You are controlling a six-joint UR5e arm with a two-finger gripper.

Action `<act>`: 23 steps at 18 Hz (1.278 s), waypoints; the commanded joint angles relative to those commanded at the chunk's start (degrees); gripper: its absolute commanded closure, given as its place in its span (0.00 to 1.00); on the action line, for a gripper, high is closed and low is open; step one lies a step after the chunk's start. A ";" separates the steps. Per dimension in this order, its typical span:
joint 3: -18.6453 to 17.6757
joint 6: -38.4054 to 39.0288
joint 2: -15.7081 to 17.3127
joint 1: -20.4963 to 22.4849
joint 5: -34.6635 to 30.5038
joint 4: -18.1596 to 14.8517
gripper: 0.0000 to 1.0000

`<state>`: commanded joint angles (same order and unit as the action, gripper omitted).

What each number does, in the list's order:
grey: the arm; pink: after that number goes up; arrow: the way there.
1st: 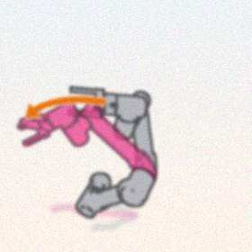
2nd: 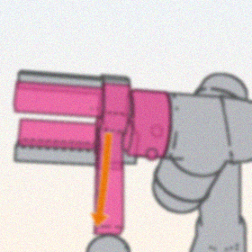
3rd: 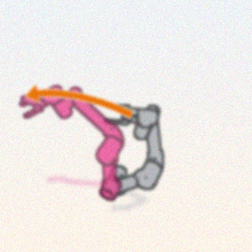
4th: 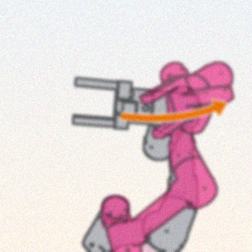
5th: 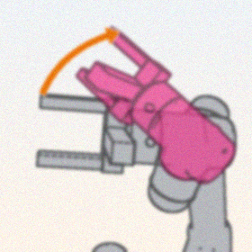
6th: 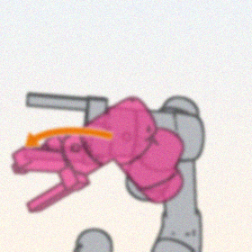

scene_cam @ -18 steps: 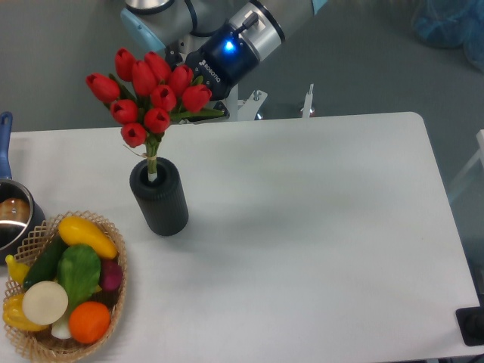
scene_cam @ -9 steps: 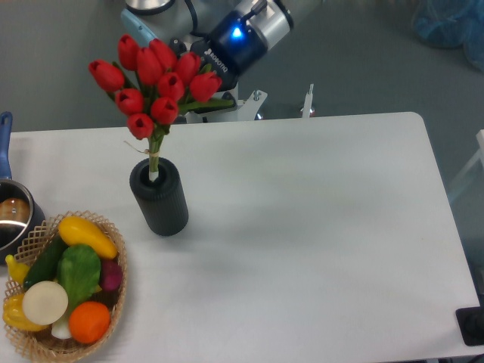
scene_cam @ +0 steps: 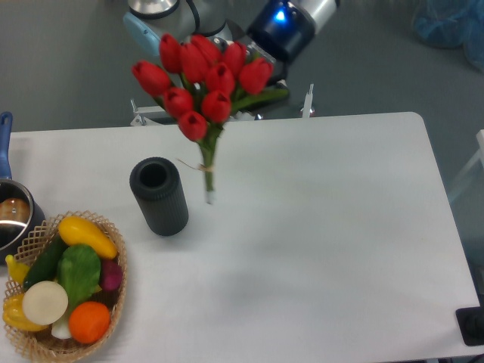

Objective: Pick up the flowers from the vase
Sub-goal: 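Carry the held tulips away from the vase over the open table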

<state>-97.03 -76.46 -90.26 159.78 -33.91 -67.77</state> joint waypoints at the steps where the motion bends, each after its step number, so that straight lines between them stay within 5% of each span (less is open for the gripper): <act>1: 0.00 -0.26 -0.44 1.31 -0.63 0.70 0.89; 7: 0.09 -2.20 -3.08 7.29 -1.94 1.33 0.89; 11: 2.11 -1.76 -4.49 7.57 -13.87 1.06 0.89; 15: 3.43 -0.54 -5.28 3.27 -24.68 1.24 0.91; 20: 2.46 5.27 -8.96 -6.74 -47.10 0.98 0.95; 23: 3.86 6.84 -12.30 -8.60 -49.50 0.97 0.93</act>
<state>-93.17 -69.62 -102.56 151.18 -83.41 -66.80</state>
